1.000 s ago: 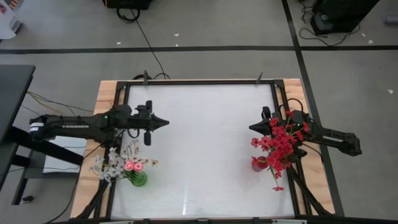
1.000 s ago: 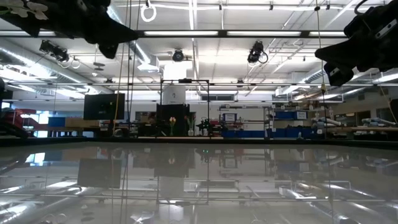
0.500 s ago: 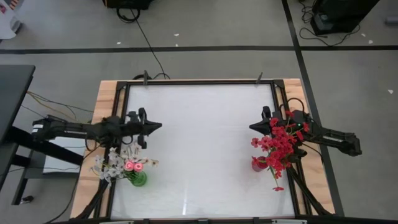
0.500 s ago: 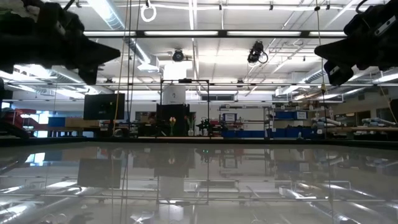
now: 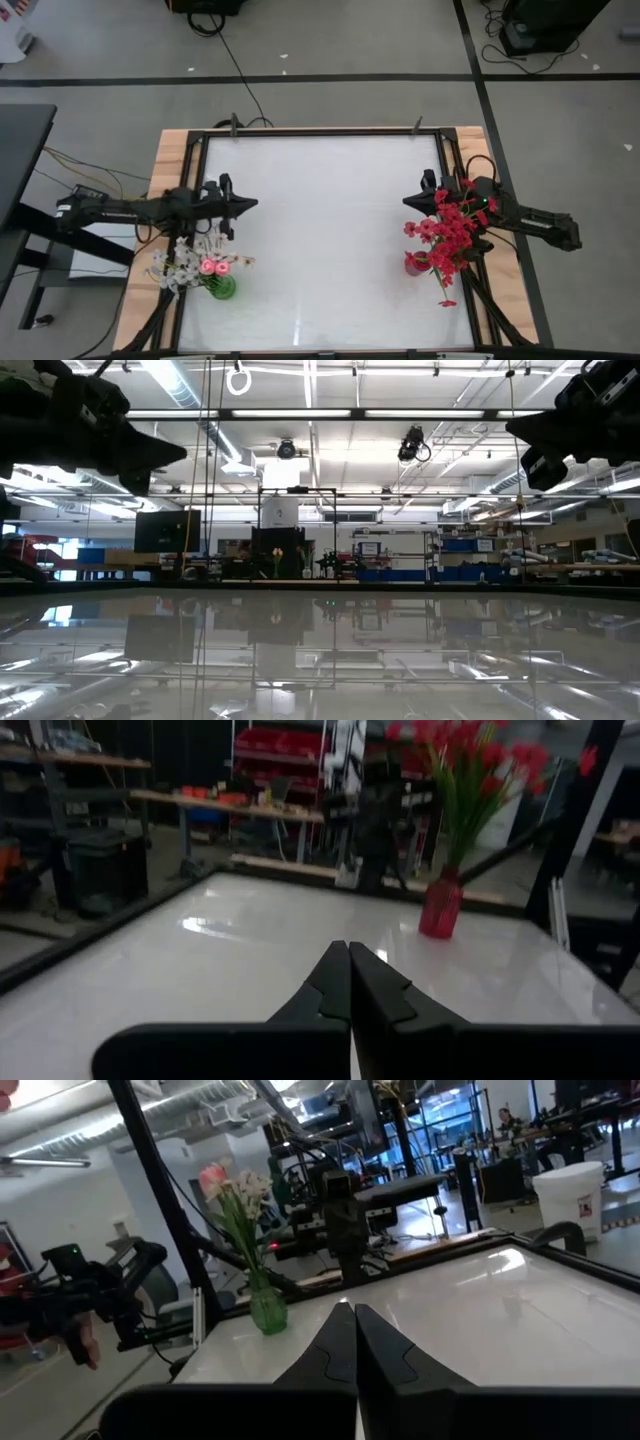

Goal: Sort flowers into vase by color
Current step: Return to Home Position

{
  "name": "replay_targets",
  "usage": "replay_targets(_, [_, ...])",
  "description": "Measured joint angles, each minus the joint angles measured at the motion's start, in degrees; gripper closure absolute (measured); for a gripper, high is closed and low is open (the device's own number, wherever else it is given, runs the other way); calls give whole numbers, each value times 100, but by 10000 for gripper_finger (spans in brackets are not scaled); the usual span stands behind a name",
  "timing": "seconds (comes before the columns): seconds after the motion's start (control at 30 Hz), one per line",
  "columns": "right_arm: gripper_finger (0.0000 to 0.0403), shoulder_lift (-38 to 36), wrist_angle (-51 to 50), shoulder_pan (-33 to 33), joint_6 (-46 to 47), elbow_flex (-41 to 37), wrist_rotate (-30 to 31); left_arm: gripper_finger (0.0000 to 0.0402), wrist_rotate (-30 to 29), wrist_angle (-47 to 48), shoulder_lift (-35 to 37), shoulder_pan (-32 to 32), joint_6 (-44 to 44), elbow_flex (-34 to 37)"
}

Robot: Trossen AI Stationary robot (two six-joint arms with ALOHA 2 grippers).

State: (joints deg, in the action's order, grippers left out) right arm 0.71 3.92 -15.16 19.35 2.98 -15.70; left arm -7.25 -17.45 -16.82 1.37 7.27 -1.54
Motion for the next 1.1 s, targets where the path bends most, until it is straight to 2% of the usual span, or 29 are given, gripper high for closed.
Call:
replay_targets(0.17, [402, 0, -97, -1, -94, 0, -26, 401, 0, 443, 687, 0, -48, -4])
replay_targets(0.3, [402, 0, -223, -2, -112, 0, -356, 401, -1, 1298, 1256, 0, 9, -4])
replay_targets(0.43, [402, 2, -607, -2, -102, 0, -484, 401, -2, 1606, 1689, 2, -12, -4])
replay_targets(0.73, [402, 48, -473, 190, -109, 0, 1, 401, 4, 1856, 1662, 2, -27, -7])
replay_targets(0.87, [402, 151, 106, 443, 7, -212, 164, 401, 4, 1866, 1662, 0, -90, -9])
replay_targets(1.0, [402, 347, 166, 757, -25, -262, 519, 401, 4, 1873, 1662, 2, -103, -9])
replay_targets(1.1, [402, 421, 139, 872, -120, -262, 550, 401, 2, 1878, 1662, 1, -188, -9])
